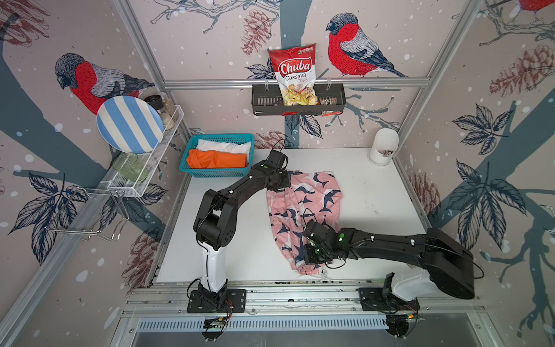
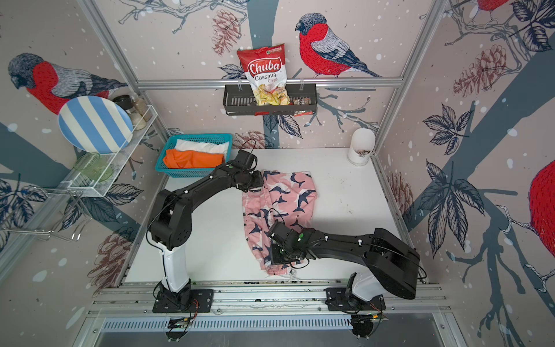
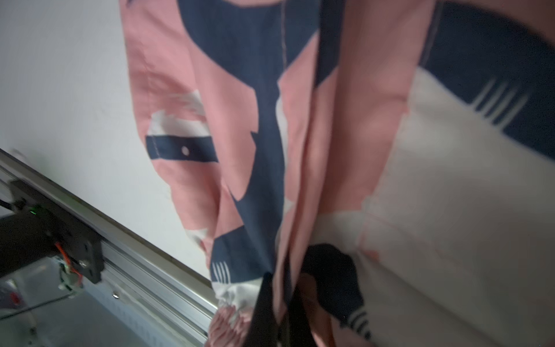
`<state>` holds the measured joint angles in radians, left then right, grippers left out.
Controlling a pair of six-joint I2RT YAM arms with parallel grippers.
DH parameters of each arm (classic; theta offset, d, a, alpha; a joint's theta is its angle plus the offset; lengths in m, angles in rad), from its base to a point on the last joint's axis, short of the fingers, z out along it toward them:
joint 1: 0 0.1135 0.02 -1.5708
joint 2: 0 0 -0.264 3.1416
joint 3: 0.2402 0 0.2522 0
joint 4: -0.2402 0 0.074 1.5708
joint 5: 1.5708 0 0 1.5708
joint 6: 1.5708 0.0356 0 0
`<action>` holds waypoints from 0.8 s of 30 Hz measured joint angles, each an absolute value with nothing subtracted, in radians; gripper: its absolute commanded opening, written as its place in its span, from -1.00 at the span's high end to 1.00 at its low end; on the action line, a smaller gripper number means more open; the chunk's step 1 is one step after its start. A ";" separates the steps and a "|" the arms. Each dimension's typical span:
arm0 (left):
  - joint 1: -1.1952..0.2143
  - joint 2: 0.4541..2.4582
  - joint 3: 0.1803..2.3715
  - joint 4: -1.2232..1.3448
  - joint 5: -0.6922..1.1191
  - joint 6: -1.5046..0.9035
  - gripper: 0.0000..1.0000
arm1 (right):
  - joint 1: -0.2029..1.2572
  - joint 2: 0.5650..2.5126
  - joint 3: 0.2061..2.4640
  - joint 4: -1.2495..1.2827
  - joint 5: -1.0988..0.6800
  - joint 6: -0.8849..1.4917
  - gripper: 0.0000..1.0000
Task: Roll up the shorts
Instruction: Adjust the shorts at the center of the board.
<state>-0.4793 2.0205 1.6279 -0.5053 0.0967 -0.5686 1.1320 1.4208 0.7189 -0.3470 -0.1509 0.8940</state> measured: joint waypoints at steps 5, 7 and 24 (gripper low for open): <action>-0.473 2.178 1.812 -0.553 0.097 -0.549 -0.10 | 1.124 1.341 0.657 -0.376 -0.150 0.897 1.00; -0.473 2.238 1.874 -0.576 0.097 -0.543 -0.10 | 1.117 1.326 0.647 -0.387 -0.150 0.897 1.00; -0.461 2.232 2.003 -0.645 0.051 -0.520 1.00 | 1.039 1.146 0.796 -0.590 -0.054 0.890 1.00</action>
